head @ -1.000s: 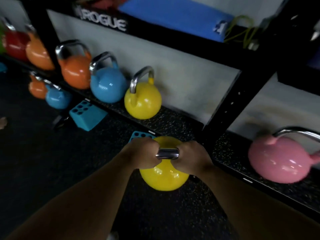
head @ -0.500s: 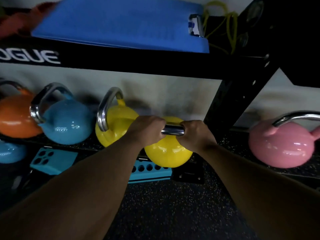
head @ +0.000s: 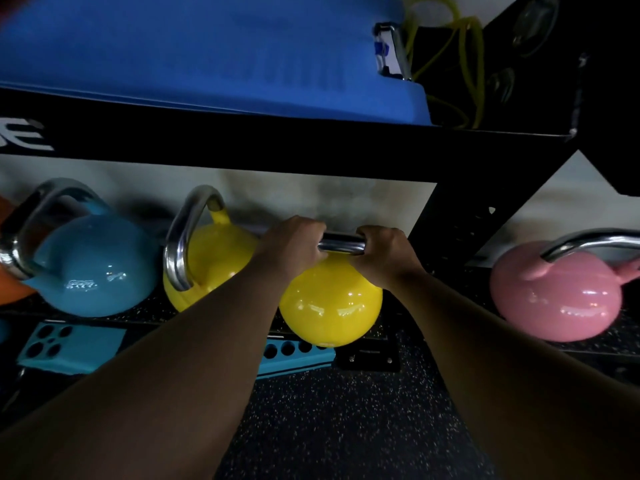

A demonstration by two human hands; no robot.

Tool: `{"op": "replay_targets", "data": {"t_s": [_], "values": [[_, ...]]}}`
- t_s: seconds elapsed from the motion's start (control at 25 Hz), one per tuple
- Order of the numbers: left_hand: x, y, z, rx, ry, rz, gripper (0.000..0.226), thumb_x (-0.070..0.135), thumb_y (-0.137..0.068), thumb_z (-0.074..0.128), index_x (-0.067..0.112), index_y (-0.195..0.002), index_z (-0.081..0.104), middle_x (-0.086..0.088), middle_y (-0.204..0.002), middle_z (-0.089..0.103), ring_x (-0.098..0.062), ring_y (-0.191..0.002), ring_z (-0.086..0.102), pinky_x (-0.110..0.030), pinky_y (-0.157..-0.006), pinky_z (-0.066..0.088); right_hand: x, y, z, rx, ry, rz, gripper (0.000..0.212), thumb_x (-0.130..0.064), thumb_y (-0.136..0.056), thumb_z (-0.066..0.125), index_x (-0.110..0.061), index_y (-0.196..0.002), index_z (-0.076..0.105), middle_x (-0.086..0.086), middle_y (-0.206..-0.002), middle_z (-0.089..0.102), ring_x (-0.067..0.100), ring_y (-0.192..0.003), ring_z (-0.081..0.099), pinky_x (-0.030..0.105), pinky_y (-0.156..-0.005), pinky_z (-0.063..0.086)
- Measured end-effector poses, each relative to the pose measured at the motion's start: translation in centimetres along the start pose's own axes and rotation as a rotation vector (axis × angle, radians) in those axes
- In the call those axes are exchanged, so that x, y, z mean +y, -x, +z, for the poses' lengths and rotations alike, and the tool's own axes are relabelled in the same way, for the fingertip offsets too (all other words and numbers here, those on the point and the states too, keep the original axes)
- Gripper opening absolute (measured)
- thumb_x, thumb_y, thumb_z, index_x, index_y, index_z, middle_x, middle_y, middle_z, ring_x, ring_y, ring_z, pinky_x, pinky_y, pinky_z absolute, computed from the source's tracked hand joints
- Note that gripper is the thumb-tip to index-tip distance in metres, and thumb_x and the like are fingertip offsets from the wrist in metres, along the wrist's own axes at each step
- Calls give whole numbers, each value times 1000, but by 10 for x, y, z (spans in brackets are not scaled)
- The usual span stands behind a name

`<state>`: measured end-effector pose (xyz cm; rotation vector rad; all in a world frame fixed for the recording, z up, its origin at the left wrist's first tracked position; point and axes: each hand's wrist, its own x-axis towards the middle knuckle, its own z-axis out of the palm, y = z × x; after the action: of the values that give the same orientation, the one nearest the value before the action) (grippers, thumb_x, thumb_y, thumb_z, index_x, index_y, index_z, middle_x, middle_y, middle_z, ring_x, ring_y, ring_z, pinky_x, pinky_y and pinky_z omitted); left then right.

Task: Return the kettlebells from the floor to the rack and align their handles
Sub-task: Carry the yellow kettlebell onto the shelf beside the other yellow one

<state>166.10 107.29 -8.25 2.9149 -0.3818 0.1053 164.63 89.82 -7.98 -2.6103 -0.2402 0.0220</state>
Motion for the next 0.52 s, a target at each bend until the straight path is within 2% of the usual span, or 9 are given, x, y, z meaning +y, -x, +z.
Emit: {"op": "replay_targets", "data": {"t_s": [0.16, 0.24, 0.32, 0.4, 0.52], "values": [[-2, 2, 9, 55, 52, 0, 24, 31, -73, 78, 16, -86, 65, -11, -87, 71, -36, -86, 65, -36, -63, 44, 5, 1, 3, 8, 4, -14, 15, -15, -77, 63, -16, -91, 67, 0, -68, 54, 23, -64, 53, 17, -45, 26], [-1, 2, 9, 56, 56, -6, 24, 29, -73, 78, 15, -87, 64, -11, -87, 70, -36, -84, 65, -38, -63, 46, 5, 1, 4, 24, 18, -30, 13, -14, -78, 63, -14, -91, 64, 3, -73, 54, 28, -76, 56, 23, -51, 31], [2, 3, 8, 51, 49, -16, 26, 25, -75, 78, 14, -91, 61, -12, -91, 68, -36, -87, 64, -41, -66, 47, 2, 3, 5, 36, 40, -40, 21, -13, -80, 64, -10, -101, 59, 11, -90, 56, 33, -93, 51, 34, -67, 42], [8, 10, 4, 92, 69, -30, 34, 17, -76, 76, 12, -103, 56, -15, -101, 64, -37, -93, 61, -43, -70, 46, -2, 10, 3, 47, -8, -9, 37, -14, -81, 65, -13, -116, 53, 14, -108, 52, 32, -105, 47, 43, -83, 47], [21, 32, -5, 207, -26, 62, 55, 12, -77, 66, 16, -128, 48, -11, -122, 52, -33, -112, 49, -47, -88, 41, 0, 38, -2, -8, -73, -22, 72, -18, -86, 66, -22, -148, 29, 14, -134, 43, 31, -126, 40, 44, -104, 42]]}}
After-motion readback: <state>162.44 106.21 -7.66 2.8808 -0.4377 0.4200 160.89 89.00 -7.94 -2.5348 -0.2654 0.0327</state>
